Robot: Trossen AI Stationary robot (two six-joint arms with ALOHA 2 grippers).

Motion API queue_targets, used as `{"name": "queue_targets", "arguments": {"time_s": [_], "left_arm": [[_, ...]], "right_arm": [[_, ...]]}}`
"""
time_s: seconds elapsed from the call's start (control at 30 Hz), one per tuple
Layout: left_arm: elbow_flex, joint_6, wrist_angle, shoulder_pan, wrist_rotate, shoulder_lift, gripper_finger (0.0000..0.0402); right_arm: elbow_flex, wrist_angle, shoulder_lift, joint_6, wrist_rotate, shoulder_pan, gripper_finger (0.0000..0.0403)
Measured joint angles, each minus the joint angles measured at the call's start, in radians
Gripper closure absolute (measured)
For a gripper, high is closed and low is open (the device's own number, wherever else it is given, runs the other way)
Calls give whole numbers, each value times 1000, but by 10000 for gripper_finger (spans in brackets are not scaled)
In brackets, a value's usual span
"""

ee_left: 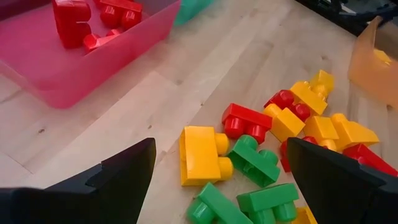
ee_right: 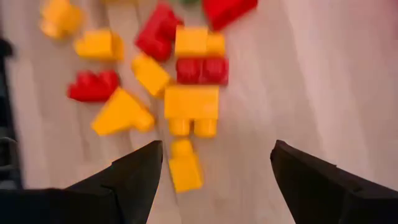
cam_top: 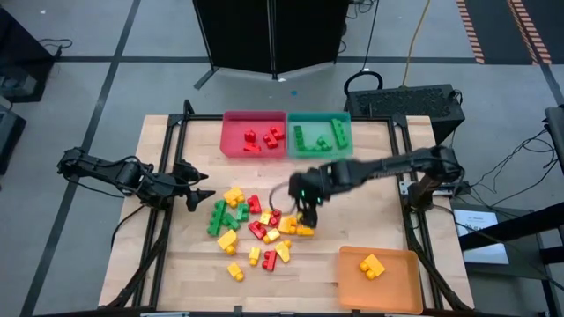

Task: Sort blocks
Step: Put the yellow game piece into the yellow bin

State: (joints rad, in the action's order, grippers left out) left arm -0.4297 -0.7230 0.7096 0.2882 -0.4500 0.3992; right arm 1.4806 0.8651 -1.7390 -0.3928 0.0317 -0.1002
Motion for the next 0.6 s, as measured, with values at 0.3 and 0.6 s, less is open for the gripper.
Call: {"name": "queue_targets", "arguments": {"time_s": [0.3,0.6], "left_arm": [[0,4,15,0,0,0,40],[0,-2,15,0,0,0,40]], "right_arm": [[-258,-323,0,-174,-38,-131,113],[-445,-578,0,-283,-54,-146,112]]}}
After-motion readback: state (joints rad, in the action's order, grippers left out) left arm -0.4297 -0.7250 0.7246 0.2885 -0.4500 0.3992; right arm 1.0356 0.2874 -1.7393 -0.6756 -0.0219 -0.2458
